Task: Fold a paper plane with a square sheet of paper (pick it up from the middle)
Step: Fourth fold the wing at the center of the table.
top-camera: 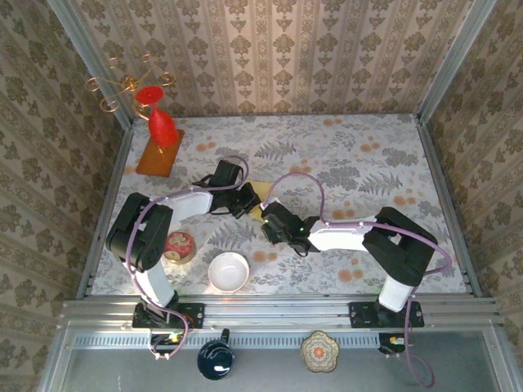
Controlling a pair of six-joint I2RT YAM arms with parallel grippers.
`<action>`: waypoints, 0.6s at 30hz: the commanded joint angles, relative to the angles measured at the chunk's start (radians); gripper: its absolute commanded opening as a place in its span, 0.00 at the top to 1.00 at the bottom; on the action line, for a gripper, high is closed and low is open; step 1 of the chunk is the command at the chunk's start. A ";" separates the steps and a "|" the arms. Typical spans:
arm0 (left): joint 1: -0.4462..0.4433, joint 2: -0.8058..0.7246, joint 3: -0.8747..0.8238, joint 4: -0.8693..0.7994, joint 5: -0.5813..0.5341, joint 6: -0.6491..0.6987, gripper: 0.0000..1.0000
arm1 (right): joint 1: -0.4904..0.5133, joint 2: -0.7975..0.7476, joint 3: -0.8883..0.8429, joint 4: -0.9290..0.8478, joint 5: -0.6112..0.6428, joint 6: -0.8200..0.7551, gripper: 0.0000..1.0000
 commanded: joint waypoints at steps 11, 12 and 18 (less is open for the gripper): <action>-0.007 -0.011 0.024 -0.034 -0.008 -0.014 0.92 | 0.004 0.063 0.043 0.022 0.102 -0.018 0.63; -0.007 -0.011 0.024 -0.034 -0.006 -0.014 0.92 | 0.005 0.066 0.043 0.024 0.103 -0.019 0.63; -0.007 -0.011 0.028 -0.035 -0.008 -0.003 0.90 | 0.004 0.075 0.043 0.024 0.103 -0.034 0.66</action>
